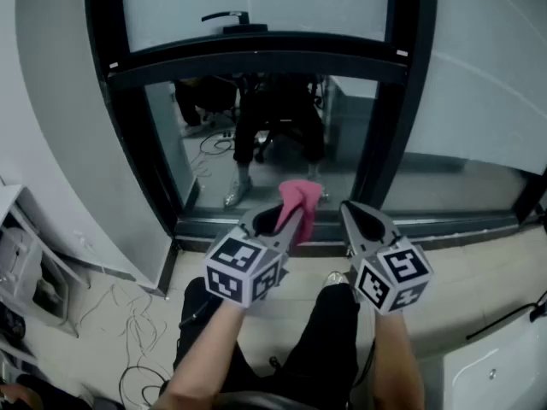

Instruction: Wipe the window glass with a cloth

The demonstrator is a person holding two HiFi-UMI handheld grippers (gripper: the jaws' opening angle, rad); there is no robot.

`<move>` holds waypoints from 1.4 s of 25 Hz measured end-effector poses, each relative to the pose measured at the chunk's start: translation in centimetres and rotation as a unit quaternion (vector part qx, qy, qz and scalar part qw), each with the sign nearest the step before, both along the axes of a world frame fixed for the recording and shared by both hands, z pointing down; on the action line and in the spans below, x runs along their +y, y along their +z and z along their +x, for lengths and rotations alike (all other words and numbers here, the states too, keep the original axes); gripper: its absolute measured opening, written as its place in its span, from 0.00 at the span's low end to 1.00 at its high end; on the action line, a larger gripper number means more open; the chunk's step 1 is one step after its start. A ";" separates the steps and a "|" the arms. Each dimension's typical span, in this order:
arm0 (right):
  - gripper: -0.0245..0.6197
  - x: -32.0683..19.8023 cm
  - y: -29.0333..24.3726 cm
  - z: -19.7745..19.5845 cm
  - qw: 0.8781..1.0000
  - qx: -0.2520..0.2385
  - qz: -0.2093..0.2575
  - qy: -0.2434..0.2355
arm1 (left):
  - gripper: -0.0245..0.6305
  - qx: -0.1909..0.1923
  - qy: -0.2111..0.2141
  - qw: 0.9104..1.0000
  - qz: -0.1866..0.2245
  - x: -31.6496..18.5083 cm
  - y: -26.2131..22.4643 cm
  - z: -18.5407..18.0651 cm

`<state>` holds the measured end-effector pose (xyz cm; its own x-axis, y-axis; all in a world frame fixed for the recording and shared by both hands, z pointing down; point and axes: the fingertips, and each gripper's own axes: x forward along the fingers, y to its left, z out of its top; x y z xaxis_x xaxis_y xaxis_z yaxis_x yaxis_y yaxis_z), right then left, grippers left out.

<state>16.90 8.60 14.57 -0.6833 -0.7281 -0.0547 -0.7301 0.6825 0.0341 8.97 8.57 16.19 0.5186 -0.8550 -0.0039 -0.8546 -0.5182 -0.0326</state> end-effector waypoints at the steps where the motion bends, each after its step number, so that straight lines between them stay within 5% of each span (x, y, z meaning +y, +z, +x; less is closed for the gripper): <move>1: 0.05 -0.5 0.0 0.1 1.000 0.001 0.001 0.000 | 0.13 -0.002 0.001 1.000 0.001 -0.5 0.0 0.2; 25: 0.05 -14.7 -1.0 -0.3 0.999 0.021 0.004 0.045 | 0.13 -0.033 0.030 0.999 0.025 -16.1 -2.3 -1.2; 35: 0.05 -17.7 -2.0 4.9 0.996 0.035 0.009 0.082 | 0.13 -0.024 0.051 0.998 0.035 -22.4 -3.5 4.4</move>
